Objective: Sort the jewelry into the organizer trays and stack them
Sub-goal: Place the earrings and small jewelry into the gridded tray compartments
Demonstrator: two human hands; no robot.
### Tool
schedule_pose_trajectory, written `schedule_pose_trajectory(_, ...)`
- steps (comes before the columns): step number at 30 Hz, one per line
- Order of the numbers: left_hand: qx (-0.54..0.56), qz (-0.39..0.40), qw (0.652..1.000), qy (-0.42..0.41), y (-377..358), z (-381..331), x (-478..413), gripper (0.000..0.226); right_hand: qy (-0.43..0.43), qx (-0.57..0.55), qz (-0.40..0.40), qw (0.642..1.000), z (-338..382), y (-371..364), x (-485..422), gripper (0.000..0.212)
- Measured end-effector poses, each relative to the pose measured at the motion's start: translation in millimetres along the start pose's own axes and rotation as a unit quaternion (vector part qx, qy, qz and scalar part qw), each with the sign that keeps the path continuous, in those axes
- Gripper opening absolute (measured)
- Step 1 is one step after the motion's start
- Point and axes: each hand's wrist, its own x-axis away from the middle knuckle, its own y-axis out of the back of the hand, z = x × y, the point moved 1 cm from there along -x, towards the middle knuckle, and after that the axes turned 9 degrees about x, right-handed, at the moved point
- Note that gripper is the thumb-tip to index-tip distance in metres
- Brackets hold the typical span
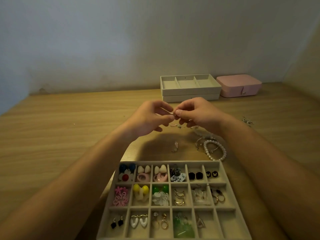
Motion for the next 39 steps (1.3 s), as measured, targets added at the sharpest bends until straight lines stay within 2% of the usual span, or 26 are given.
schedule_pose_trajectory(5,0.105,-0.057,0.993,-0.021,-11.3,-24.7,29.8,0.02,-0.028,-0.206,0.043,0.977,12.0,4.5,29.6,0.013)
schedule_pose_trajectory(8,0.115,-0.069,0.991,-0.025,-14.2,-36.1,48.1,0.016,-0.029,-0.257,0.048,0.965,19.2,3.0,48.0,0.013)
schedule_pose_trajectory(11,0.155,-0.073,0.985,-0.018,-16.8,-44.5,67.1,0.014,-0.014,-0.277,0.024,0.96,29.2,1.6,67.3,0.016)
schedule_pose_trajectory(15,0.262,-0.076,0.962,0.008,-23.8,-54.7,93.5,0.014,0.005,-0.264,-0.015,0.964,43.7,1.1,92.6,0.016)
schedule_pose_trajectory(21,0.293,-0.073,0.953,0.028,-30.9,-63.9,124.0,0.012,0.024,-0.192,-0.023,0.981,56.0,1.4,122.8,0.011)
schedule_pose_trajectory(23,0.274,-0.067,0.959,0.031,-32.9,-66.3,132.8,0.013,0.024,-0.158,-0.016,0.987,58.0,3.5,127.7,0.012)
schedule_pose_trajectory(29,0.11,-0.039,0.993,0.024,-34.3,-68.7,157.6,0.01,0.037,0.018,0.019,0.999,66.9,7.1,144.9,0.006)
schedule_pose_trajectory(34,-0.031,-0.031,0.999,-0.001,-46.9,-57.9,168.3,0.006,0.007,0.16,0.143,0.977,66.5,5.4,164.5,0.008)
schedule_pose_trajectory(37,-0.103,-0.005,0.994,-0.019,-54.0,-49.7,171.6,0.009,-0.001,0.214,0.172,0.961,57.6,-0.7,172.5,0.01)
schedule_pose_trajectory(39,-0.113,-0.001,0.993,-0.018,-59.5,-45.5,174.0,0.016,0.002,0.241,0.176,0.955,51.0,-5.2,175.8,0.012)
